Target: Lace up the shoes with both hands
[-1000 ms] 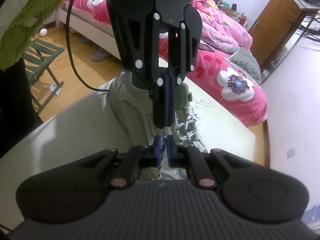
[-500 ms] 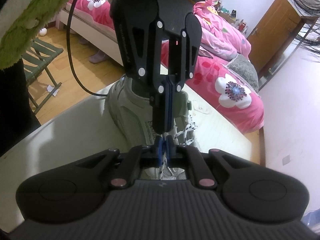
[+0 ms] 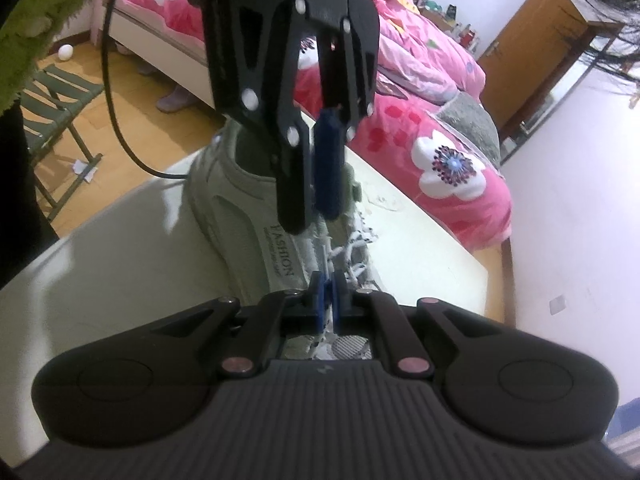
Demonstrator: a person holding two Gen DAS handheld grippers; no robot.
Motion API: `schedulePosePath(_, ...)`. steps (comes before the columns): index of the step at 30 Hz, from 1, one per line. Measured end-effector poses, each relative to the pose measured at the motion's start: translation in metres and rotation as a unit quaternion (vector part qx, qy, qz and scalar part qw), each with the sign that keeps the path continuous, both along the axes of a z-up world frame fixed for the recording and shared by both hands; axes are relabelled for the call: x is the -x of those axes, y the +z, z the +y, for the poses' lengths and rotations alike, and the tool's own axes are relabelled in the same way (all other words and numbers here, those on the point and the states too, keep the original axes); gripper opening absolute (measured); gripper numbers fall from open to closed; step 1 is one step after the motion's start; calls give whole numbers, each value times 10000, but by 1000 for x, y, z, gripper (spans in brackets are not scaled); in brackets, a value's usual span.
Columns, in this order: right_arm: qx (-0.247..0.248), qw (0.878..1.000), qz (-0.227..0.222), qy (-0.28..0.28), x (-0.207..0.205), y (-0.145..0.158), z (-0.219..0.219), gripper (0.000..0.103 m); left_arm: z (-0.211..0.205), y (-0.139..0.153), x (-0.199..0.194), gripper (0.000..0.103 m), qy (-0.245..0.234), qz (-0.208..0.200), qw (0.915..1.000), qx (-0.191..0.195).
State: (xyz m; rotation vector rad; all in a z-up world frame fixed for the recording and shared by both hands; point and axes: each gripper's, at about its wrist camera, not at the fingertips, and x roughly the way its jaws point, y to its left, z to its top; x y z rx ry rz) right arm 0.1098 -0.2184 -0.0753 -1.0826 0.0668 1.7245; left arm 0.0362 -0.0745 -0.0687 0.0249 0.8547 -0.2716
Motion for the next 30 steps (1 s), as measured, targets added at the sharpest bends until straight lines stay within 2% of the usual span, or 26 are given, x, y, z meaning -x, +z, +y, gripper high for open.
schedulePosePath(5, 28, 10000, -31, -58, 0, -2, 1, 2, 2, -5, -11, 39, -27, 434, 9990, 109)
schedulePosePath(8, 44, 9999, -49, -93, -1, -3, 2, 2, -3, -9, -16, 38, -195, 464, 9987, -40)
schedulePosePath(12, 65, 9999, -68, -131, -1, -4, 2, 2, -5, -17, -25, 35, -179, 558, 9982, -84)
schedulePosePath(14, 72, 9998, -78, -156, -1, -4, 2, 2, -5, -21, -27, 27, -137, 604, 9980, -122)
schedulePosePath(16, 83, 9998, -84, -184, -1, -4, 1, 2, -5, -24, -28, 23, -103, 627, 9979, -114)
schedulePosePath(21, 49, 9997, -94, -227, -1, -4, -2, 2, -4, -30, -26, 23, -50, 852, 9963, -97)
schedulePosePath(30, 17, 9997, -97, -243, -1, -4, 0, 2, -8, -31, -14, 18, -172, 528, 9984, -39)
